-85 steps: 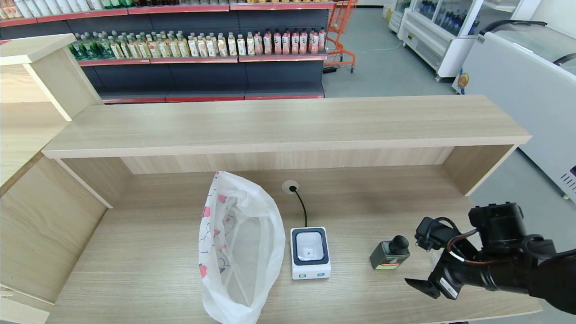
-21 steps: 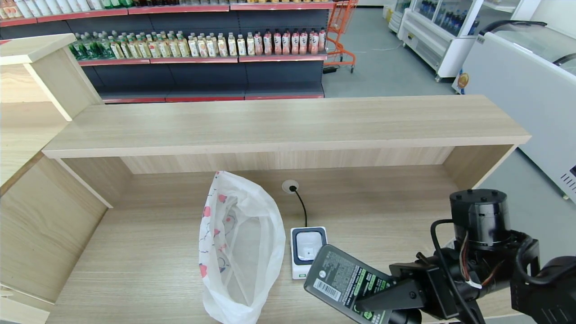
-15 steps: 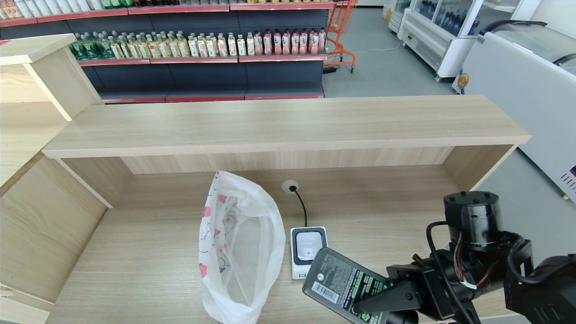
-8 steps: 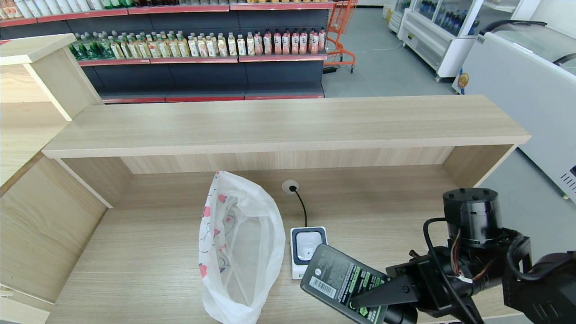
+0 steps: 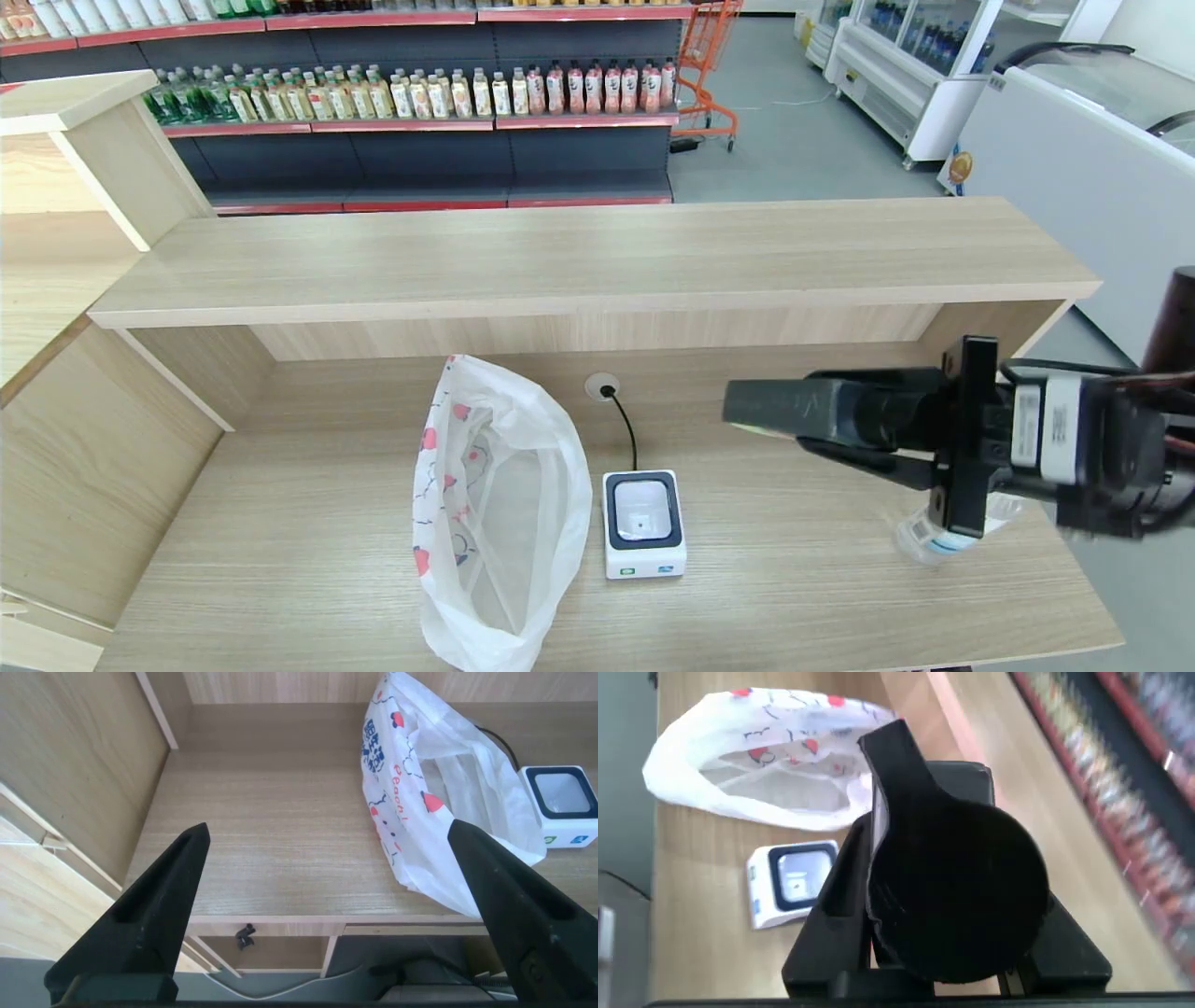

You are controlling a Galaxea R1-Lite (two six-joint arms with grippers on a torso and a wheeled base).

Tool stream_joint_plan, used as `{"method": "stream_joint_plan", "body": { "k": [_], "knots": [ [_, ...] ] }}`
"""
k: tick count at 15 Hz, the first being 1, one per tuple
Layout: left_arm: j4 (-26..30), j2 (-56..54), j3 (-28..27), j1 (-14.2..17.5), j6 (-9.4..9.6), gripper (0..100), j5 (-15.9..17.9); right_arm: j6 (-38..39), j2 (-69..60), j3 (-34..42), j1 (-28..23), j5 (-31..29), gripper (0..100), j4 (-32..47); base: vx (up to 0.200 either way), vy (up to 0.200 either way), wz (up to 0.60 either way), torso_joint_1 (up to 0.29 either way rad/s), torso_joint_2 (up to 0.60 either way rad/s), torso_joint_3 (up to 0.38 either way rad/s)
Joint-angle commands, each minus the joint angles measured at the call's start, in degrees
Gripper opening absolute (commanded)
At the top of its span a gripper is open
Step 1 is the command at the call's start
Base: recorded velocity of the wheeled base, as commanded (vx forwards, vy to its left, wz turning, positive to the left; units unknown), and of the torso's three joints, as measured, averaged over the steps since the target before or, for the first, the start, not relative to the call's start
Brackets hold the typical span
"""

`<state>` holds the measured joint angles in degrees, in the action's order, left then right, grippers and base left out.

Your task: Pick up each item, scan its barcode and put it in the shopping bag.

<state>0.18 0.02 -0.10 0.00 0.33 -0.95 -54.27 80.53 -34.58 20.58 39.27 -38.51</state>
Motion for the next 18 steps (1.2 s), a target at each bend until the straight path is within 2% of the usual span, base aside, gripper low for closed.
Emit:
{"method": "stream_joint_plan", "body": {
  "k": [1, 2, 4, 6, 8, 13, 18],
  "knots": [
    [-0.01, -0.02, 0.01, 0.0, 0.02, 100, -0.02, 21.93, -7.49, 1.1, -4.41, -14.83, 0, 5.38, 0.0, 0.0, 0.0, 0.0, 0.0, 0.0],
    [-0.01, -0.02, 0.01, 0.0, 0.02, 100, -0.02, 41.79, -5.12, 1.89, -4.49, -17.91, 0, 7.92, 0.0, 0.0, 0.0, 0.0, 0.0, 0.0],
    [-0.01, -0.02, 0.01, 0.0, 0.02, 100, -0.02, 61.92, 1.38, 2.15, -4.41, -16.85, 0, 8.98, 0.0, 0.0, 0.0, 0.0, 0.0, 0.0],
    [-0.01, -0.02, 0.01, 0.0, -0.07, 100, -0.02, 71.15, 5.25, 0.75, -4.32, -10.61, 0, 8.63, 0.0, 0.0, 0.0, 0.0, 0.0, 0.0],
    [-0.01, -0.02, 0.01, 0.0, 0.02, 100, -0.02, 72.03, 7.62, 0.57, -3.97, -8.5, 0, 8.8, 0.0, 0.0, 0.0, 0.0, 0.0, 0.0],
    [-0.01, -0.02, 0.01, 0.0, 0.02, 100, -0.02, 72.11, 17.55, -4.09, -0.89, -8.68, 0, 8.54, 0.0, 0.0, 0.0, 0.0, 0.0, 0.0],
    [-0.01, -0.02, 0.01, 0.0, 0.02, 100, -0.02, 72.03, 27.05, -9.01, 2.27, -11.32, 0, 5.64, 0.0, 0.0, 0.0, 0.0, 0.0, 0.0]
  ]
}}
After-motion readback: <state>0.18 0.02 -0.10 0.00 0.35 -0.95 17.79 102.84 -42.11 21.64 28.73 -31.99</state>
